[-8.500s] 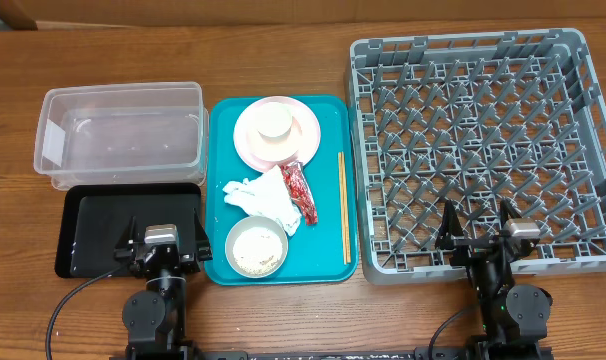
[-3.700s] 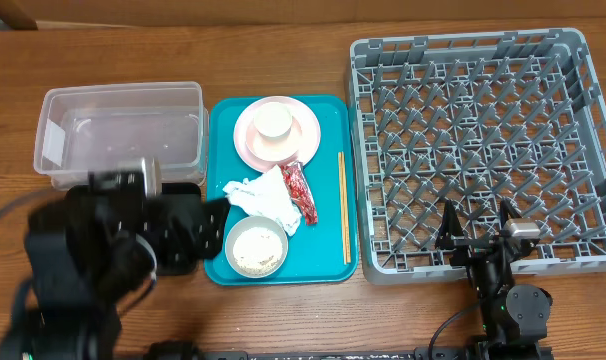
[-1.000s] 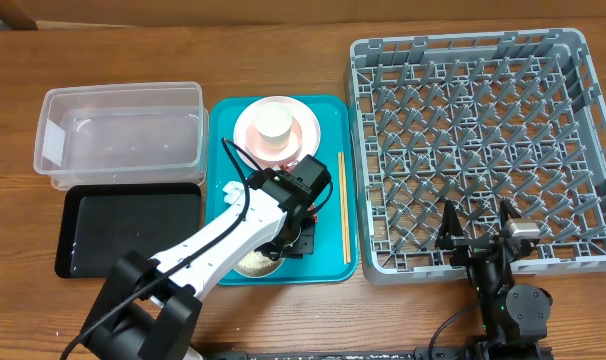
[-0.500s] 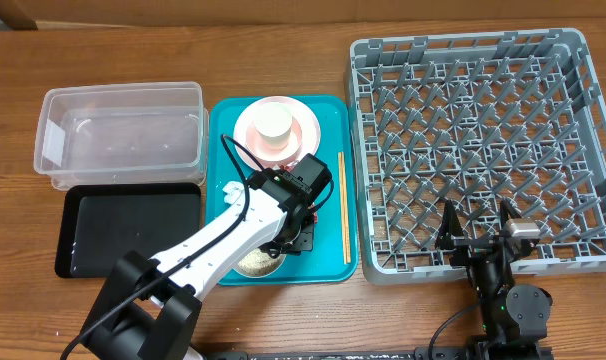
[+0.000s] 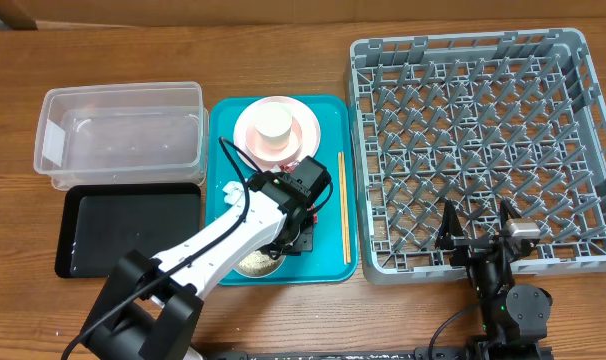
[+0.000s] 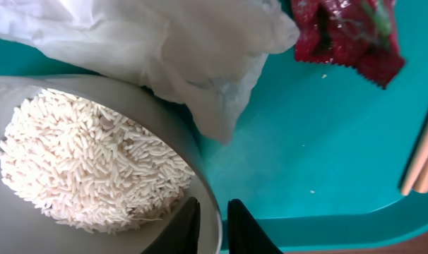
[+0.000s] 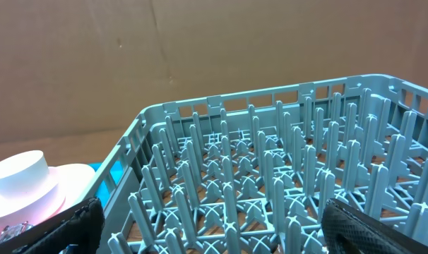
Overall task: Sort waste into correct bins and load items into the dishwasher
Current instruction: 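Grasp the rim of the white rice bowl with the left gripper, then carry the rice bowl left over the black tray, then tip the bowl to pour the rice onto the black tray, then return the empty bowl to the teal tray and release it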
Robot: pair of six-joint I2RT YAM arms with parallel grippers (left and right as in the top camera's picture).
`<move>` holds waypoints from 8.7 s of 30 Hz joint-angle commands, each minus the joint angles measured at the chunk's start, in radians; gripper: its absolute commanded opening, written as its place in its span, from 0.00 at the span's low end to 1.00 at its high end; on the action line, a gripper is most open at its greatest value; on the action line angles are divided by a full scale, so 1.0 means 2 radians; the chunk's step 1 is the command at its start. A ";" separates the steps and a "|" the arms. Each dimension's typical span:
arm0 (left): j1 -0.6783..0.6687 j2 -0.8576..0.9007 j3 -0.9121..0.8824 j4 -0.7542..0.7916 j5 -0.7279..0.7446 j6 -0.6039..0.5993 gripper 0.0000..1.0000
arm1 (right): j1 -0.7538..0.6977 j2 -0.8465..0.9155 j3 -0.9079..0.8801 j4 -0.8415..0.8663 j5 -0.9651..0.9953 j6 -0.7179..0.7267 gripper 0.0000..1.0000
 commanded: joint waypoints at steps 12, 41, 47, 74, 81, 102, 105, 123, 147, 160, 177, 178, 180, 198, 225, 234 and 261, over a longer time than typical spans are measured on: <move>-0.004 0.003 -0.006 0.007 -0.009 -0.013 0.15 | -0.001 -0.004 -0.005 0.004 -0.001 -0.002 1.00; -0.003 0.000 0.022 -0.025 -0.005 0.012 0.04 | -0.001 -0.004 -0.005 0.004 -0.001 -0.002 1.00; 0.000 -0.001 0.106 -0.101 -0.010 0.035 0.04 | -0.001 -0.004 -0.005 0.004 -0.001 -0.002 1.00; 0.262 -0.003 0.227 -0.247 -0.061 0.129 0.04 | -0.001 -0.004 -0.005 0.004 -0.001 -0.002 1.00; 0.356 -0.003 0.227 -0.233 0.010 0.190 0.04 | -0.001 -0.004 -0.005 0.004 -0.001 -0.002 1.00; 0.645 -0.003 0.085 -0.165 0.494 0.500 0.04 | -0.001 -0.004 -0.005 0.004 -0.001 -0.002 1.00; 0.685 -0.003 0.051 -0.162 0.558 0.554 0.04 | -0.001 -0.004 -0.005 0.004 -0.001 -0.002 1.00; 0.810 -0.003 -0.010 -0.162 0.701 0.648 0.04 | -0.001 -0.004 -0.005 0.004 -0.001 -0.002 1.00; 0.832 -0.003 -0.013 -0.199 0.779 0.655 0.04 | -0.001 -0.004 -0.005 0.004 -0.001 -0.002 1.00; 0.826 -0.002 -0.013 -0.176 0.760 0.664 0.06 | -0.001 -0.004 -0.005 0.004 -0.001 -0.002 1.00; 0.824 -0.001 -0.013 -0.210 0.760 0.605 0.07 | -0.001 -0.004 -0.005 0.004 -0.001 -0.002 1.00; 0.824 -0.001 -0.013 -0.205 0.763 0.614 0.07 | -0.001 -0.004 -0.005 0.004 -0.001 -0.002 1.00; 0.824 -0.001 -0.013 -0.173 0.756 0.599 0.06 | -0.001 -0.004 -0.005 0.004 -0.001 -0.002 1.00; 0.810 -0.001 -0.011 -0.175 0.709 0.540 0.04 | -0.001 -0.004 -0.005 0.004 -0.001 -0.002 1.00; 0.495 -0.067 0.181 -0.192 0.251 0.266 0.04 | -0.001 -0.004 -0.005 0.004 -0.001 -0.002 1.00; 0.279 -0.073 0.168 -0.214 0.100 0.178 0.04 | -0.001 -0.004 -0.005 0.004 -0.001 -0.002 1.00; 0.041 -0.072 -0.005 -0.071 -0.012 0.001 0.04 | -0.001 -0.004 -0.005 0.004 -0.001 -0.002 1.00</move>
